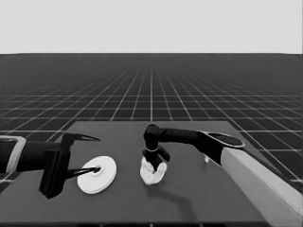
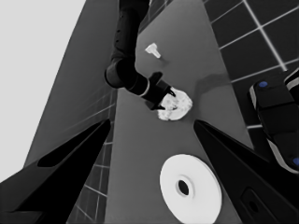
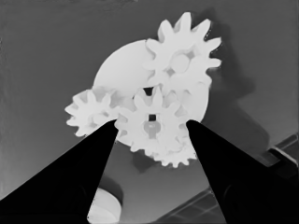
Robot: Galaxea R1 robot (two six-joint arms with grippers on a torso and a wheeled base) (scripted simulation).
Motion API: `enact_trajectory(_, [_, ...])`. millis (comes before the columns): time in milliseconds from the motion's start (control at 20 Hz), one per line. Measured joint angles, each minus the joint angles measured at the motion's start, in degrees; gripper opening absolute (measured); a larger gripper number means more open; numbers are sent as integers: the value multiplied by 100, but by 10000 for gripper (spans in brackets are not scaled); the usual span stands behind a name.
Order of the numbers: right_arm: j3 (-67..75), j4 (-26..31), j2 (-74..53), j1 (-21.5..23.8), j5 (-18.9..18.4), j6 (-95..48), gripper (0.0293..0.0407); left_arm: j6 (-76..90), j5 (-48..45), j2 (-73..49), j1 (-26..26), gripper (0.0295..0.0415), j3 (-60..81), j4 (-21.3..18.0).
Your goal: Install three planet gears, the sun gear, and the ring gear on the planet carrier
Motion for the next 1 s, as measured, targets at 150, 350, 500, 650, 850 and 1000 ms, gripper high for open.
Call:
enact_trajectory(150, [0,0,0,0,0,180,309,0,0,0,0,385,0,0])
enact_trajectory(350, [0,0,0,0,0,420,309,0,0,0,0,385,0,0])
enact_trajectory(500, [0,0,0,0,0,600,309,0,0,0,0,385,0,0])
enact_trajectory(650, [0,0,0,0,0,669,380,0,0,0,0,385,0,0])
enact_trajectory(850, [0,-1,0,1,0,684,385,0,0,0,0,385,0,0])
enact_trajectory(1000, [0,-1,0,1,0,685,385,0,0,0,0,385,0,0])
